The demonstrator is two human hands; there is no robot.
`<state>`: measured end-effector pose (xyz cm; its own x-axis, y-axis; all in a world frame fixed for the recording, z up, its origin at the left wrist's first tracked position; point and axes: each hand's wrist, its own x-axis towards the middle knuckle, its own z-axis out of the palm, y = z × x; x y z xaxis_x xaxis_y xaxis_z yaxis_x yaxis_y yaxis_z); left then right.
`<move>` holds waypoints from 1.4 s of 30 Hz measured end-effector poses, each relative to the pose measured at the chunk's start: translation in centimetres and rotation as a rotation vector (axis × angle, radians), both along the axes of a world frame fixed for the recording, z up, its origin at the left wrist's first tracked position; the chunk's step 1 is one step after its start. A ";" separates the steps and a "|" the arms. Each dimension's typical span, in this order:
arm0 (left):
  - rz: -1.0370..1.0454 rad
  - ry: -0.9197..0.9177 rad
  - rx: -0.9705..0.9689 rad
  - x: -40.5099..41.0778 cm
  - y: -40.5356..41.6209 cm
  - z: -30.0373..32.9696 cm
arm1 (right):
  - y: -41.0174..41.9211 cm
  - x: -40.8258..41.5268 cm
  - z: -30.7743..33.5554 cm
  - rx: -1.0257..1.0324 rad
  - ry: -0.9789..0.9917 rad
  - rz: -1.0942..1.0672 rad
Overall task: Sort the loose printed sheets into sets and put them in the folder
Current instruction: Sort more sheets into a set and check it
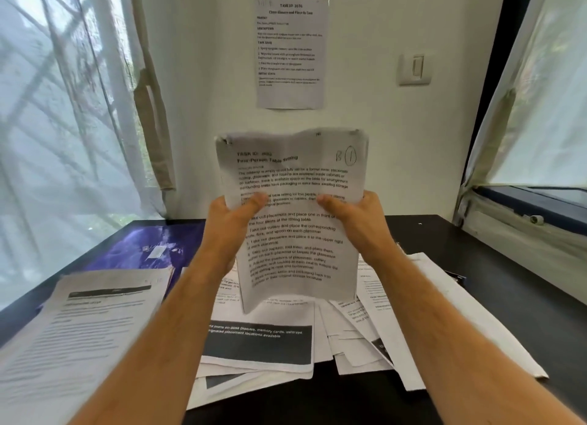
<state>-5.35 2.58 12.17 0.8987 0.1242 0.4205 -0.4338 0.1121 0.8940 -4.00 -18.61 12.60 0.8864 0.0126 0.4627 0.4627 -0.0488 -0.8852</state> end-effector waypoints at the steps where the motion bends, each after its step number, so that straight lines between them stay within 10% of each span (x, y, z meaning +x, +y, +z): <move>1: -0.003 -0.019 -0.022 0.0 0.2 0.4 | 0.0 -0.1 0.4 0.013 -0.018 -0.002; 24: -0.075 0.147 0.059 0.4 -0.9 -2.1 | -1.0 0.6 -2.0 -0.029 0.136 -0.155; 35: -0.341 0.637 -0.063 2.8 -2.7 -6.4 | -5.6 -0.3 -5.3 -0.186 0.714 -0.026; 42: -0.138 0.435 0.133 3.7 -4.6 -10.1 | -4.9 2.2 -6.2 -0.544 0.275 -0.468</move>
<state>-1.69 -2.01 2.05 0.9992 -0.0383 0.0061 -0.0055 0.0149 0.9999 -1.81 -23.53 6.40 0.9376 -0.2294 0.2613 0.0536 -0.6470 -0.7606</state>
